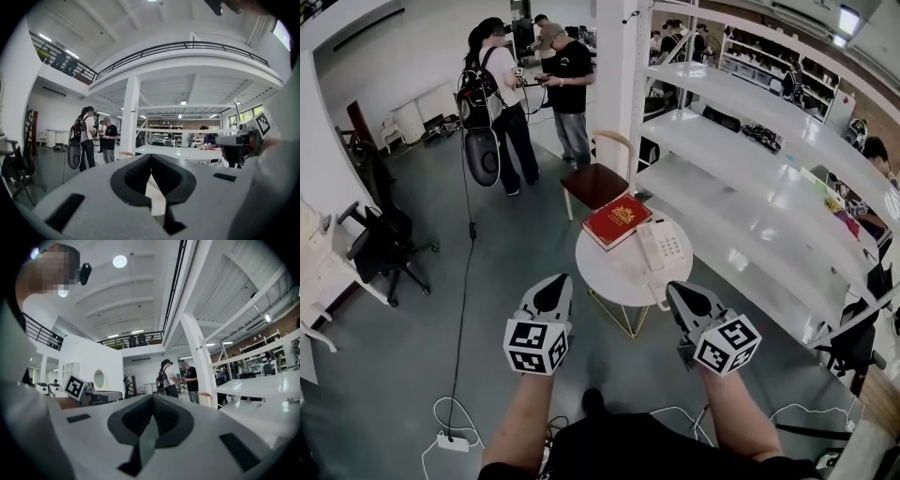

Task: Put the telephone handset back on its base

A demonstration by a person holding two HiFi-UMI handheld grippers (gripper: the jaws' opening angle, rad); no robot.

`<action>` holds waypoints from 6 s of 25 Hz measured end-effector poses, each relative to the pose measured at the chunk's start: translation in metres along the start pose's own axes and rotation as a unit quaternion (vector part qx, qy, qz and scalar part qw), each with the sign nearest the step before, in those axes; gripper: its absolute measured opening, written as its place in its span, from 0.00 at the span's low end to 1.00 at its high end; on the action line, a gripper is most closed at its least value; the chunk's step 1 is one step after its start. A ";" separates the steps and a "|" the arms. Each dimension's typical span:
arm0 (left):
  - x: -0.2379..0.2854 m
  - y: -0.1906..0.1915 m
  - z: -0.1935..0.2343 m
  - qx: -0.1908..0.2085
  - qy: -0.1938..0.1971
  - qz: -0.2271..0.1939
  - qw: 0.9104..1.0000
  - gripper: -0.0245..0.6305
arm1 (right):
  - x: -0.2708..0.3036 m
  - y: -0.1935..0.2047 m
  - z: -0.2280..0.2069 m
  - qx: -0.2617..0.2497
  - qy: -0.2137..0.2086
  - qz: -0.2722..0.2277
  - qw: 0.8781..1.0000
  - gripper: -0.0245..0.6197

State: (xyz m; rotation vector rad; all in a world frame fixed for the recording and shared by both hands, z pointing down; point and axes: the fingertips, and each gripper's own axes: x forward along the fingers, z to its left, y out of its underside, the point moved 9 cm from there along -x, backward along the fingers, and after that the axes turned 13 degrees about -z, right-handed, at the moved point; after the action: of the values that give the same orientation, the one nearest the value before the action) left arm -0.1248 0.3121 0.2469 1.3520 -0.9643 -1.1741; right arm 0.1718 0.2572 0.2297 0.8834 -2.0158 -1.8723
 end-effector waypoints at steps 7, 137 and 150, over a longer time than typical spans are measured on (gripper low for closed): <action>0.056 0.013 0.071 -0.015 0.031 0.014 0.999 0.05 | 0.066 0.029 -0.008 0.019 0.034 0.024 0.999 0.05; 0.236 0.329 0.135 -0.149 0.087 0.240 0.955 0.05 | 0.240 0.396 -0.222 -0.043 0.049 0.541 0.838 0.25; 0.228 0.328 0.139 -0.149 0.085 0.243 0.955 0.05 | 0.234 0.415 -0.215 -0.009 0.017 0.573 0.819 0.34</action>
State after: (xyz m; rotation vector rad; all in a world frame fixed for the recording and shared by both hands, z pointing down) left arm -0.1975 0.0223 0.5466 0.8886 -0.8861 -0.7749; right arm 0.0026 -0.0585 0.6101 -0.3374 -1.7830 -1.1090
